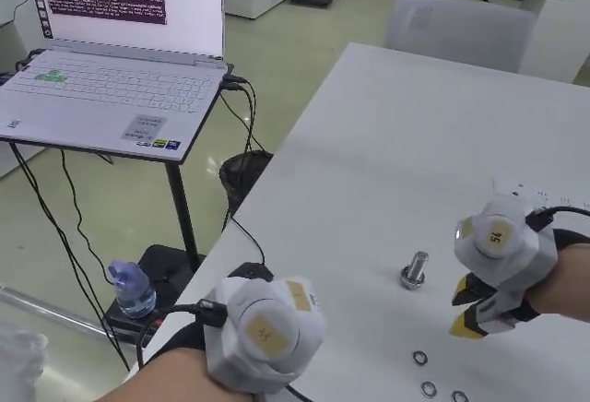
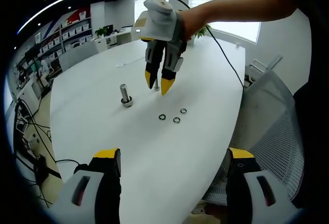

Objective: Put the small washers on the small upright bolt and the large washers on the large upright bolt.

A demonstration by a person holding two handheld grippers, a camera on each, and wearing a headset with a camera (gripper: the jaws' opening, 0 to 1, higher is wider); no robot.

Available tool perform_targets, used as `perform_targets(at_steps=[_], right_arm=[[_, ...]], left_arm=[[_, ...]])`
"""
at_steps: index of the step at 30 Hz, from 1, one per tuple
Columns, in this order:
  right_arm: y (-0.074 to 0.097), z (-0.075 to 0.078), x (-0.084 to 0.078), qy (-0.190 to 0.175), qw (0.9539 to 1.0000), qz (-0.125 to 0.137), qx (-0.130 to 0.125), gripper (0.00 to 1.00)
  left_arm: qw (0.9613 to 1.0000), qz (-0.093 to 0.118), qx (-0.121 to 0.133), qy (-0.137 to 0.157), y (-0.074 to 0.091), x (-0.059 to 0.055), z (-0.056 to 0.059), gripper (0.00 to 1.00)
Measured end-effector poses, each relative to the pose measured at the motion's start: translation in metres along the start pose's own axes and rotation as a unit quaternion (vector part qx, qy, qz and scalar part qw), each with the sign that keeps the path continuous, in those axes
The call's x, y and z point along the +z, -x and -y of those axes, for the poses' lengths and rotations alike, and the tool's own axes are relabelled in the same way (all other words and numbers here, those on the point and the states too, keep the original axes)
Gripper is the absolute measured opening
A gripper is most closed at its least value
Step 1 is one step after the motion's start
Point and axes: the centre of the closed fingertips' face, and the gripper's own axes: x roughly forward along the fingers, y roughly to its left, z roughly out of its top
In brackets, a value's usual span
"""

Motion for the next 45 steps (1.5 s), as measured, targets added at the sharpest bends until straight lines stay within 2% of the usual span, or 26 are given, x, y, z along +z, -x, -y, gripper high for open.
perform_targets(at_steps=[11, 13, 16, 26, 45], right_arm=[[-0.021, -0.022, 0.012, 0.01, 0.9999, 0.008, 0.007, 0.25], [-0.025, -0.023, 0.012, 0.009, 0.9999, 0.009, 0.008, 0.25], [-0.033, -0.027, 0.012, 0.005, 0.9999, 0.009, 0.012, 0.25], [-0.054, -0.033, 0.005, -0.007, 0.9999, 0.01, 0.01, 0.25], [-0.061, -0.034, 0.005, -0.01, 0.9999, 0.005, 0.002, 0.22]], left_arm=[[0.9999, 0.013, -0.006, -0.005, 0.0, 0.003, 0.004, 0.88], [0.9998, 0.019, -0.01, -0.006, 0.0, 0.005, 0.005, 0.9], [0.9998, 0.012, -0.01, -0.011, -0.001, 0.002, 0.006, 0.9], [0.9998, 0.012, -0.013, -0.007, -0.002, -0.002, 0.012, 0.9], [0.9998, 0.015, -0.012, -0.004, 0.0, -0.003, 0.013, 0.87]])
